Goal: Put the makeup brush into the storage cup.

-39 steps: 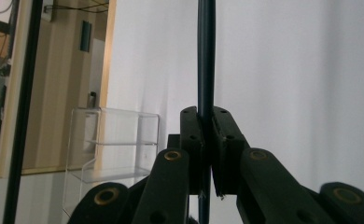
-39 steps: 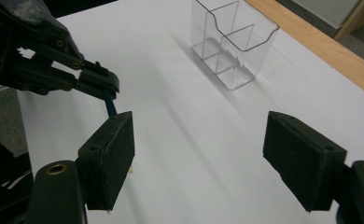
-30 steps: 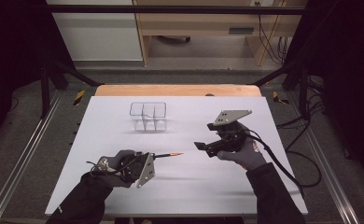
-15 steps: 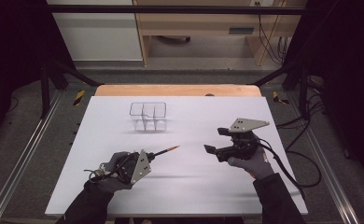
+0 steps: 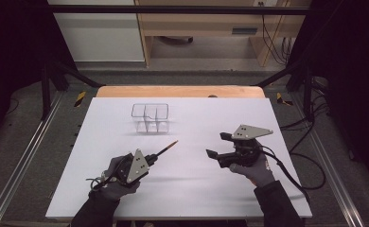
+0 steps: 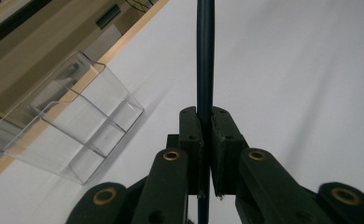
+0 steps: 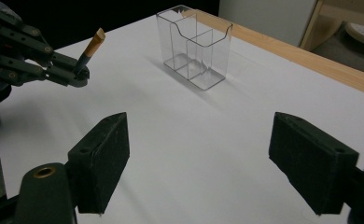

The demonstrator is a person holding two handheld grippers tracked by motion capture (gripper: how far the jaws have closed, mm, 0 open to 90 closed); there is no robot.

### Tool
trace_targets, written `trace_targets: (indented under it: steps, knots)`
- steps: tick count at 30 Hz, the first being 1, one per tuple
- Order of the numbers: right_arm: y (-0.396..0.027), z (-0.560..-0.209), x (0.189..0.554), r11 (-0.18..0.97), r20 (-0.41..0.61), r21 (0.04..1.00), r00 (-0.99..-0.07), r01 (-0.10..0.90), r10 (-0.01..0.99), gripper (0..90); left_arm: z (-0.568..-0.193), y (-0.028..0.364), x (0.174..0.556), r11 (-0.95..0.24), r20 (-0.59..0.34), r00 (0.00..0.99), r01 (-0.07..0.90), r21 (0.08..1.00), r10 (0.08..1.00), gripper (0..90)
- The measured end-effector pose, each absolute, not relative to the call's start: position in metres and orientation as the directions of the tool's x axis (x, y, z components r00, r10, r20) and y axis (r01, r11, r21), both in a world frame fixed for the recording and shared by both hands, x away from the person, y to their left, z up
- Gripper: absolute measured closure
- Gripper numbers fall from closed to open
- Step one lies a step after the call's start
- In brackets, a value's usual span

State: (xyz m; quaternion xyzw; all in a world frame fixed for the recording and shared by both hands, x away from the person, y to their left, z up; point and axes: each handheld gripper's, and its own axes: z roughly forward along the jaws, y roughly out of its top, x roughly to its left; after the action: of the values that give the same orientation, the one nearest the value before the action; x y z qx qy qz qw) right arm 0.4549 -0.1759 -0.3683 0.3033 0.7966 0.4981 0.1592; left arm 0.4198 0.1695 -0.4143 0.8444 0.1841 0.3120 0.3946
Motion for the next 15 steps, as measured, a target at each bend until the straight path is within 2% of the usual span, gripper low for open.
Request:
trace_targets:
  steps: [5,15]
  knots:
    - [-0.1722,-0.3702,0.4541,0.281,0.074,0.904,-0.763,0.323,0.642,21.2,-0.4153,0.1736,0.4203,-0.536,0.287,0.741,0.115,0.836,0.607,83.6]
    - [-0.1657,-0.3737,0.4528,0.227,0.105,0.919,-0.757,0.322,0.645,21.2,-0.4222,0.1766,0.4206,-0.437,0.198,0.69,0.188,0.879,0.696,83.6]
